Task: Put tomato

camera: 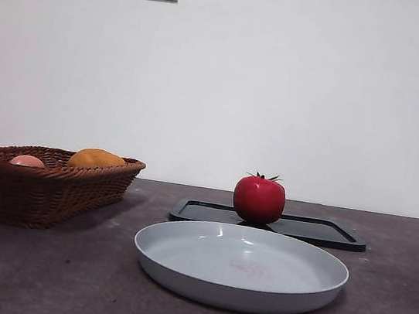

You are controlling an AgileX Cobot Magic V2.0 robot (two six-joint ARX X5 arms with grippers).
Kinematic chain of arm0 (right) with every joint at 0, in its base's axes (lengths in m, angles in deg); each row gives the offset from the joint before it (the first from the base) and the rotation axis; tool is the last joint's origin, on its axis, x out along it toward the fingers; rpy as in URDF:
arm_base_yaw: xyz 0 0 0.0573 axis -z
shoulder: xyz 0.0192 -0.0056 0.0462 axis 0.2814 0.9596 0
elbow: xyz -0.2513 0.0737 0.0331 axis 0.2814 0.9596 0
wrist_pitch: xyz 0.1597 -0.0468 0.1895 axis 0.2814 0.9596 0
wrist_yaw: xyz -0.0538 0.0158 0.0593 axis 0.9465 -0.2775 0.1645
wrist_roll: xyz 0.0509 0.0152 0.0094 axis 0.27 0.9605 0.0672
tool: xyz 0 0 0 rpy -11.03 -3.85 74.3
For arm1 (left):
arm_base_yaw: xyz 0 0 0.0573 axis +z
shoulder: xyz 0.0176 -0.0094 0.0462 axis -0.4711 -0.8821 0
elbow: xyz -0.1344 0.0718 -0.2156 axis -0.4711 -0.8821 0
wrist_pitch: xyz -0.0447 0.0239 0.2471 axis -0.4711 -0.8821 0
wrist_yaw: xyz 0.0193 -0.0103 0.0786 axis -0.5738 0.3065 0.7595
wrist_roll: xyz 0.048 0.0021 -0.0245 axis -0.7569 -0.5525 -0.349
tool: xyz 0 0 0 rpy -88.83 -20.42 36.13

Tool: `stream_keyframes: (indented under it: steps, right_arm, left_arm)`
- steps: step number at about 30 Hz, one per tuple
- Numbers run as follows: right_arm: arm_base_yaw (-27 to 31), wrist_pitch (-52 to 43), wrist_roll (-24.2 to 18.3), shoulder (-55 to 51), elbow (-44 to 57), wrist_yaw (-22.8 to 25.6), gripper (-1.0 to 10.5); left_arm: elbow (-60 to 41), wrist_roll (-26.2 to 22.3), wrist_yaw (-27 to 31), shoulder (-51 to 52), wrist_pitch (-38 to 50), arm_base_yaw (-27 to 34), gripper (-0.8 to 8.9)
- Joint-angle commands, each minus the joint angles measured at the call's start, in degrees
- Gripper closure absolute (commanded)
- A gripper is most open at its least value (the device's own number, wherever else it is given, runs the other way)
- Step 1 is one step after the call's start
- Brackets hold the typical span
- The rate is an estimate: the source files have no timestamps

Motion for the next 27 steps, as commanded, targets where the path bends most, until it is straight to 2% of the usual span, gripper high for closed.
stream_keyframes:
  steps: [1,14,16,18,20,24,25,27]
  right_arm:
    - [-0.7,-0.6,1.3,-0.5,0.2,-0.7,4.4]
    - [-0.7,-0.6,1.7,-0.9,0.3,-0.7,4.4]
    - [-0.7,-0.6,1.7,-0.9,0.3,-0.7,4.8]
    - [-0.7,-0.6,1.9,-0.9,0.3,-0.7,5.8]
    - [-0.7,-0.6,1.9,-0.9,0.3,-0.7,6.8]
    - [-0.7,-0.6,1.9,-0.9,0.3,-0.7,8.4]
    - [-0.7,-0.6,1.8,-0.9,0.3,-0.7,8.8]
    - [-0.7,-0.6,1.8,-0.9,0.3,-0.7,9.4]
  left_arm:
    - [1.0,-0.7,-0.3,-0.3,0.6,-0.2,3.1]
    - [1.0,-0.7,-0.3,-0.3,0.6,-0.2,3.15]
    - [1.0,-0.7,-0.3,-0.3,0.6,-0.2,3.19]
    - [1.0,-0.7,-0.3,-0.3,0.6,-0.2,3.41]
    - [1.0,-0.7,-0.3,-0.3,0.6,-0.2,4.56]
    - [1.0,-0.7,-0.3,-0.3,0.6,-0.2,7.71]
    - [1.0,-0.7,-0.3,-0.3,0.6,-0.2,8.11]
    - [1.0,-0.7,-0.3,-0.3,0.6,-0.2,8.06]
